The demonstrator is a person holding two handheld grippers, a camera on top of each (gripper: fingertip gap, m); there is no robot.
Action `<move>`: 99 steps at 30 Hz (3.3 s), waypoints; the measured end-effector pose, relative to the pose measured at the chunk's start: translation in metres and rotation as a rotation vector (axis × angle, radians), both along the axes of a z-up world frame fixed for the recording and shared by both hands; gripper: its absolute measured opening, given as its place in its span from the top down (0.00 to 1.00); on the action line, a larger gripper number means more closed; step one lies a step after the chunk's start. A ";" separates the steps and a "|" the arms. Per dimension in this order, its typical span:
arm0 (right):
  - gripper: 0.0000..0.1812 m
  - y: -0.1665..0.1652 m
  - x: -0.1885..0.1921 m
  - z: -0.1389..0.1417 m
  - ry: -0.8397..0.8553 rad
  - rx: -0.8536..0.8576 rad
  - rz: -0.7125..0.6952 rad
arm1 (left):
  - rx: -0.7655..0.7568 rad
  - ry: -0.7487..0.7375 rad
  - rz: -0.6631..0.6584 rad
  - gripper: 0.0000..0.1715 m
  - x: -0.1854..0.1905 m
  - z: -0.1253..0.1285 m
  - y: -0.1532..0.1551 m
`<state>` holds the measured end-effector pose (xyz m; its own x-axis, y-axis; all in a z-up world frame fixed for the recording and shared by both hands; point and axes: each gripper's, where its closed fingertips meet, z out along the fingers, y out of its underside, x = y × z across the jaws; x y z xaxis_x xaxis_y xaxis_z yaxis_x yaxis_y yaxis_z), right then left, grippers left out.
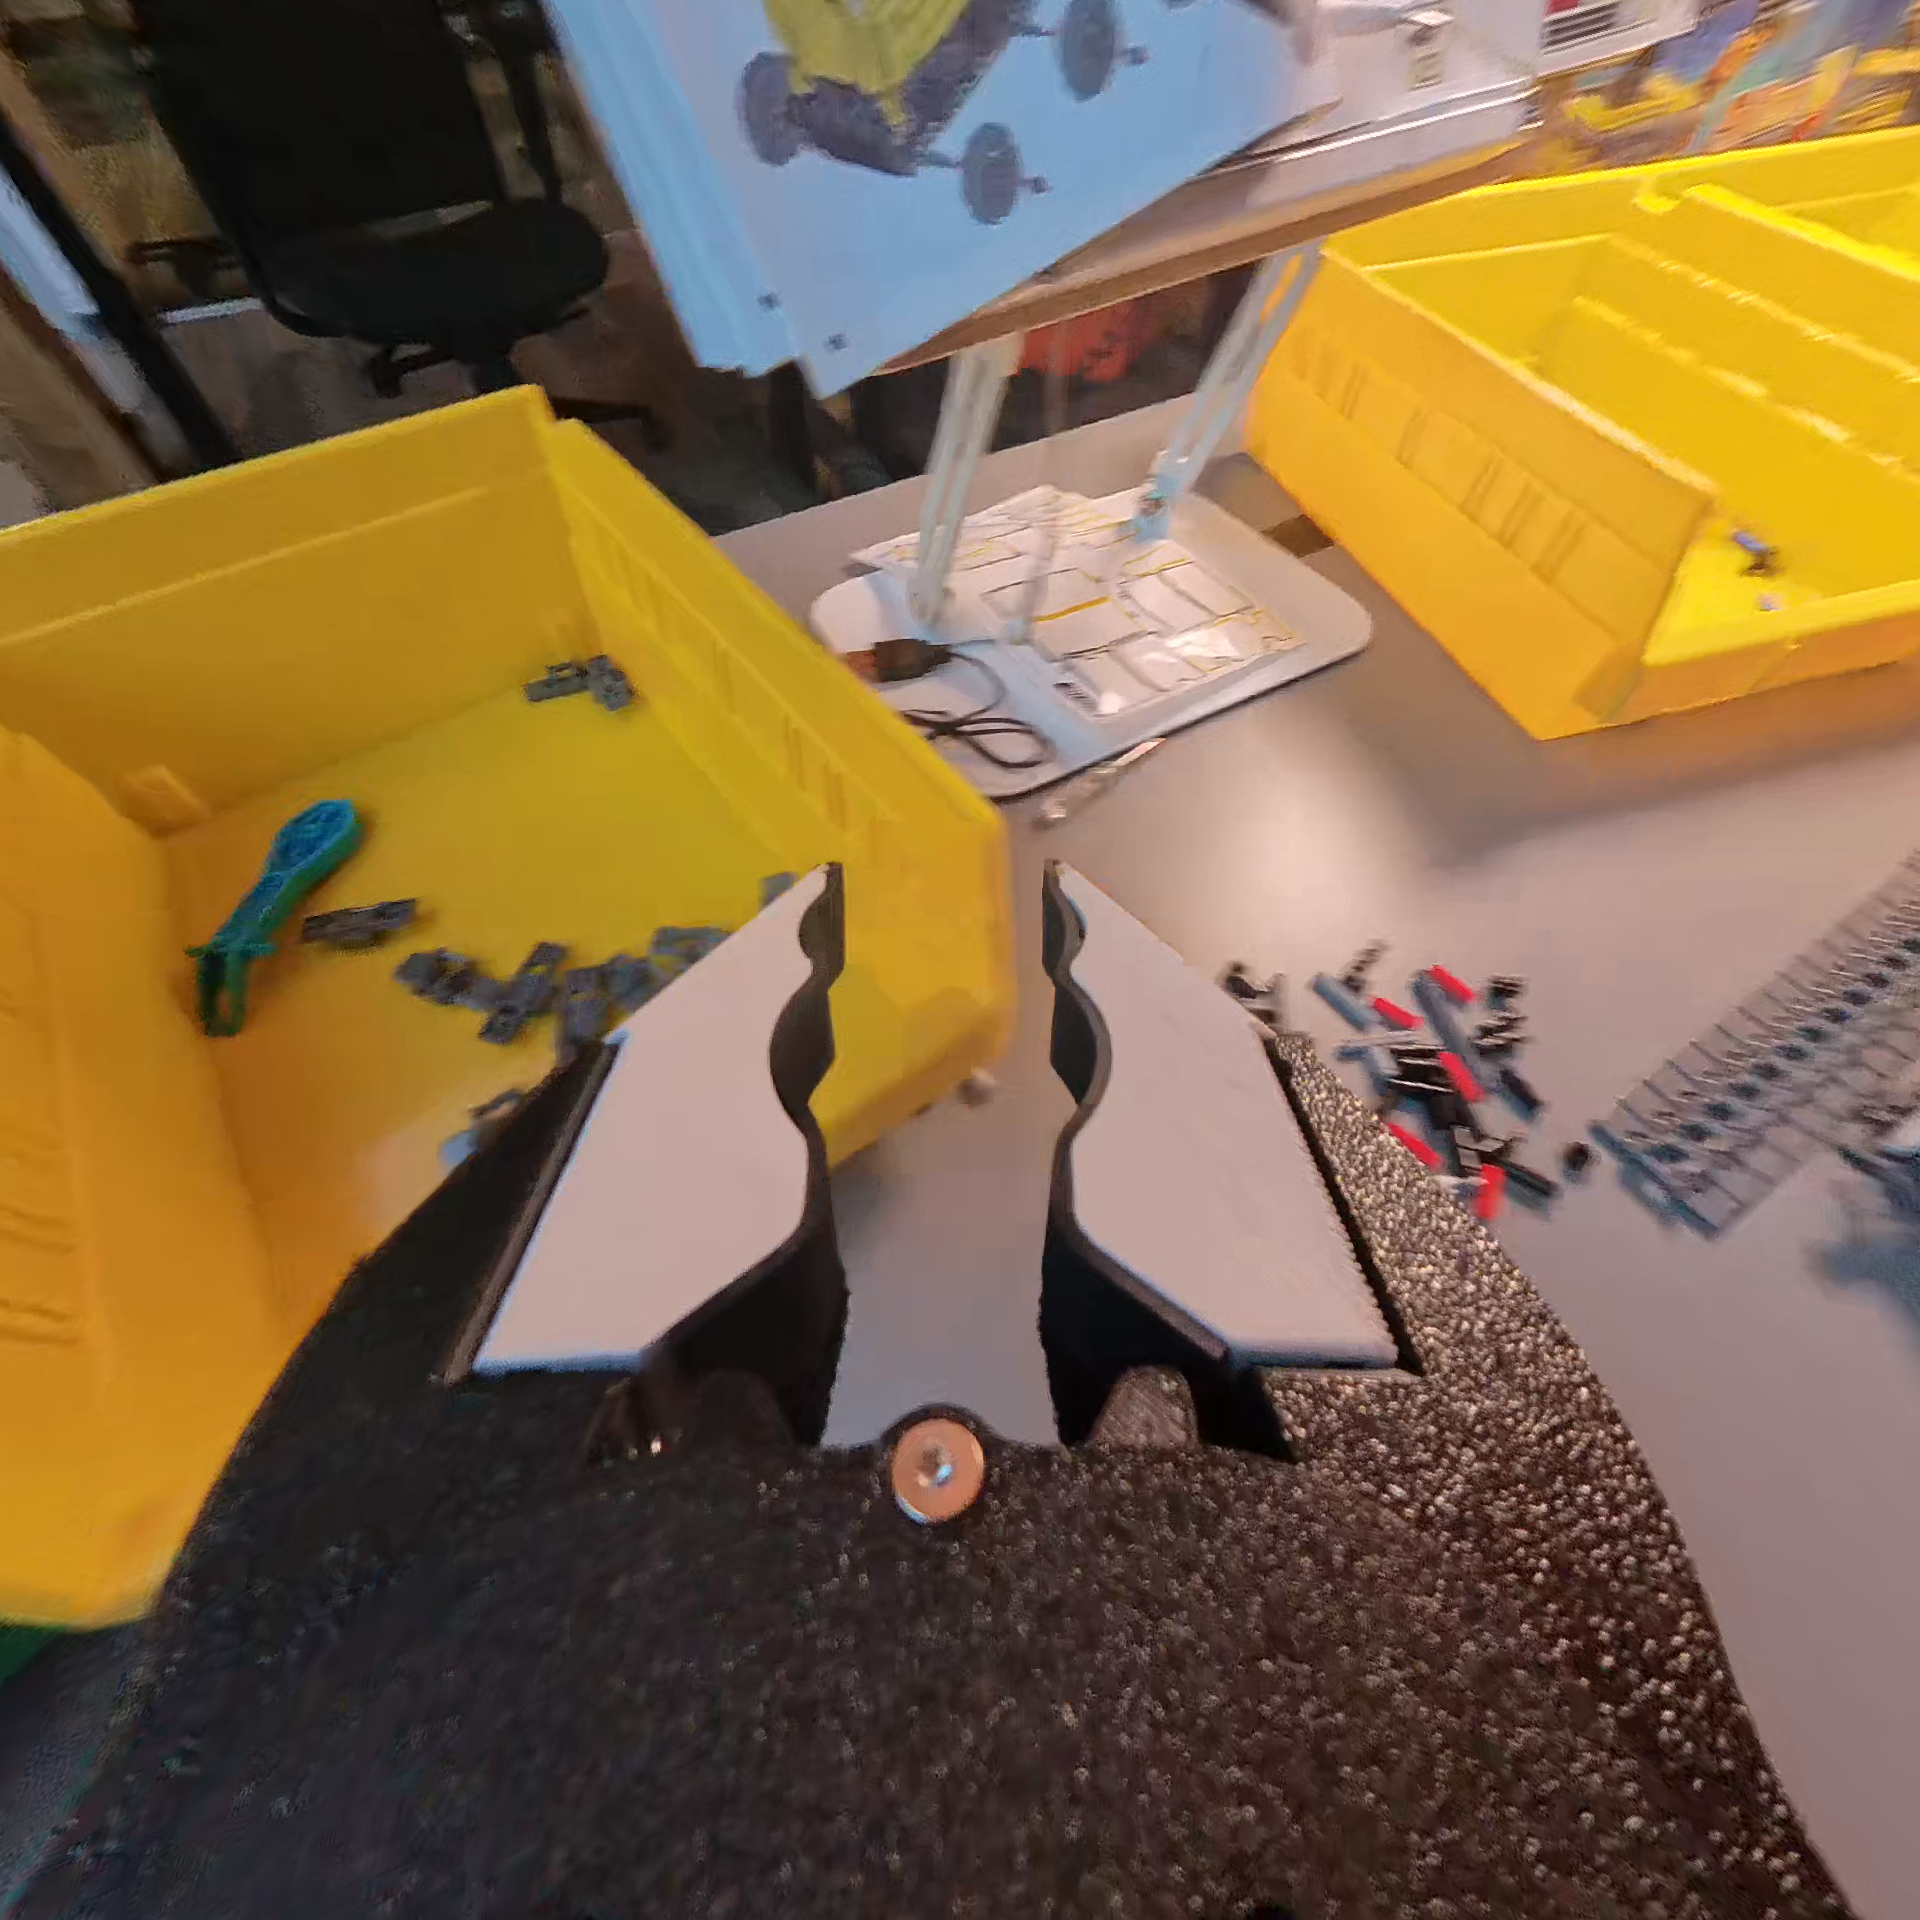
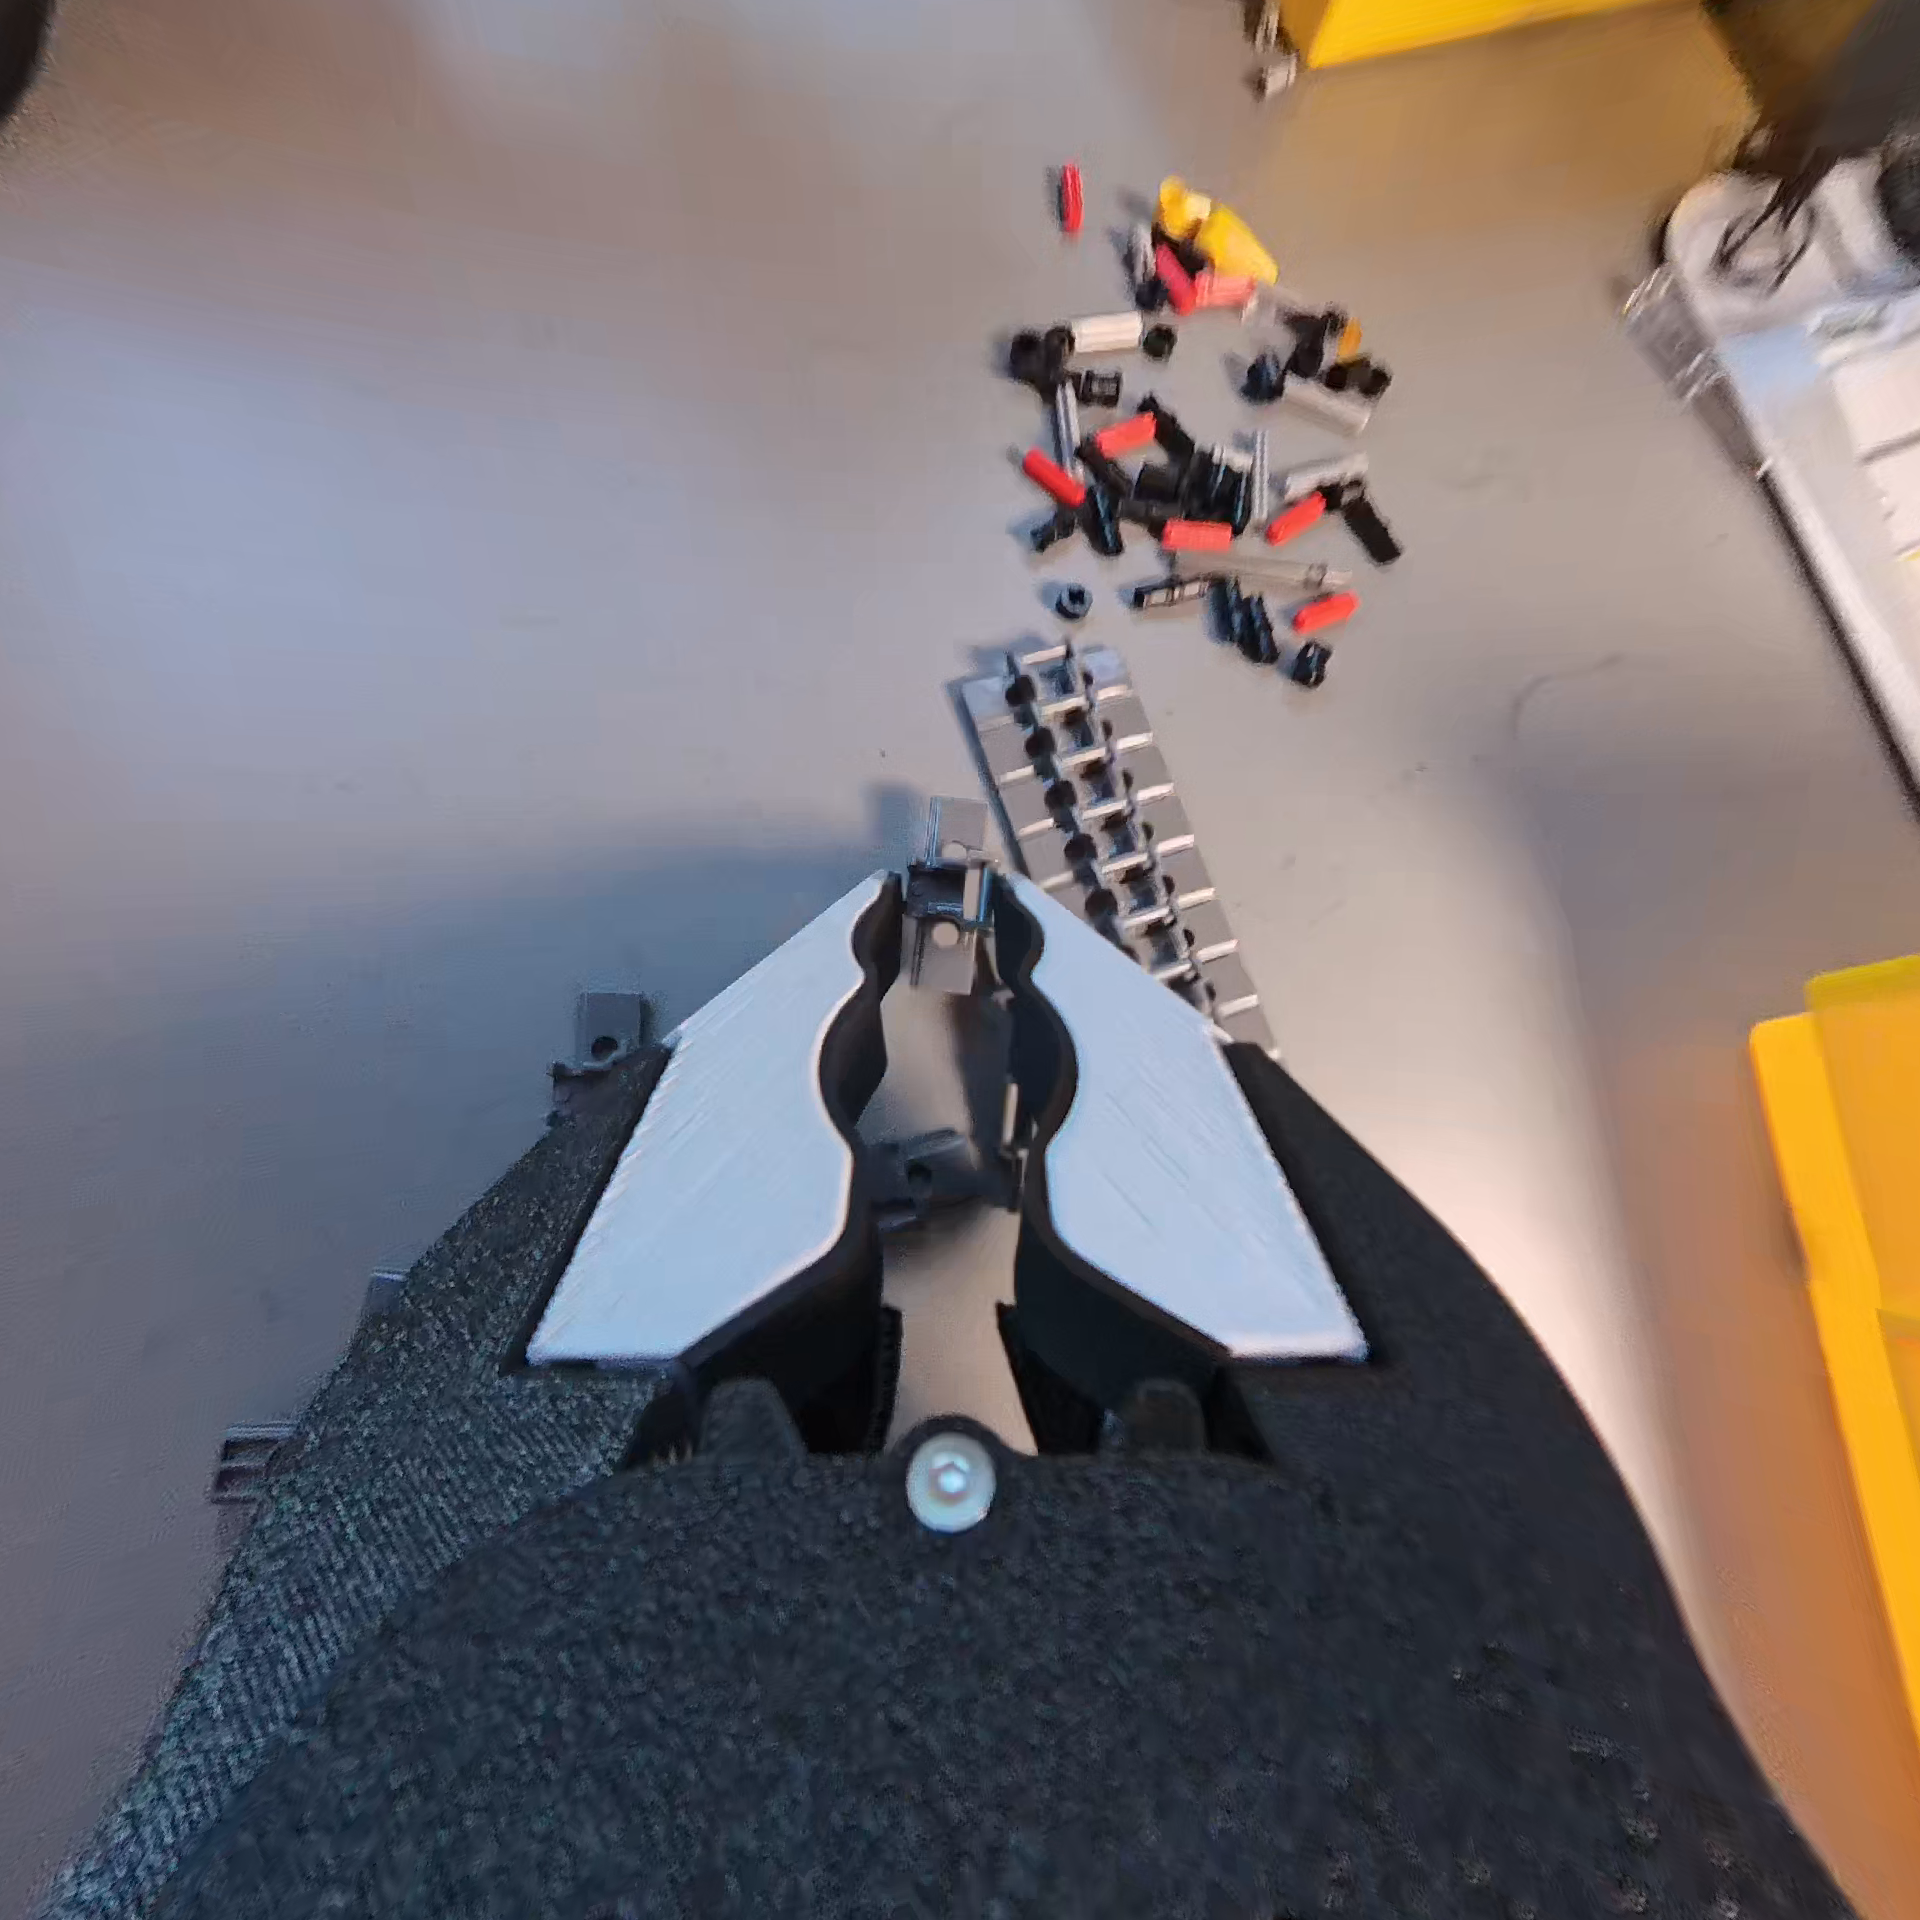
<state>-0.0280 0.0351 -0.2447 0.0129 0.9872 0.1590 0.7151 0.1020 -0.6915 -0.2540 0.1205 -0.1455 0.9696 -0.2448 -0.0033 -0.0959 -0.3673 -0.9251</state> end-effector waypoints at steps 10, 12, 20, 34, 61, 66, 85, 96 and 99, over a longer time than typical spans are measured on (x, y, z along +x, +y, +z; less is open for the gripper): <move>0.92 -0.018 -0.020 0.090 0.387 0.512 0.148 | -0.345 -0.590 -0.834 0.81 0.207 -0.003 -0.103; 0.92 -0.022 -0.020 0.099 0.425 0.557 0.152 | -0.351 -0.611 -0.899 0.95 0.216 0.003 -0.112; 0.88 -0.001 -0.009 0.101 0.417 0.421 0.060 | -0.091 -0.331 -0.673 0.96 0.171 0.020 -0.074; 0.88 0.015 0.038 -0.008 -0.050 -0.060 -0.056 | -0.018 -0.022 0.219 0.92 -0.080 -0.014 0.014; 0.93 -0.005 0.007 0.093 0.373 0.639 0.088 | -0.139 -0.366 -0.801 0.99 0.242 -0.005 -0.096; 0.82 0.008 0.018 0.085 0.334 0.399 0.015 | 0.076 -0.212 -0.563 0.99 0.179 0.018 -0.057; 0.89 -0.012 0.053 -0.008 -0.085 -0.092 0.051 | 0.081 -0.102 -0.028 0.65 -0.024 0.005 0.004; 1.00 -0.008 0.025 0.034 0.177 0.101 0.073 | -0.057 -0.107 -0.727 0.67 0.166 -0.015 -0.080; 0.99 -0.007 0.027 0.022 0.135 0.073 0.061 | -0.170 -0.017 -0.802 0.68 0.187 -0.047 -0.090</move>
<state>-0.0013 0.0279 -0.2229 -0.0204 0.9726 0.2315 0.6075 0.1959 -0.7698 -0.0668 0.0303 -0.1925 0.4994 -0.8595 0.1088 -0.3757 -0.3280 -0.8668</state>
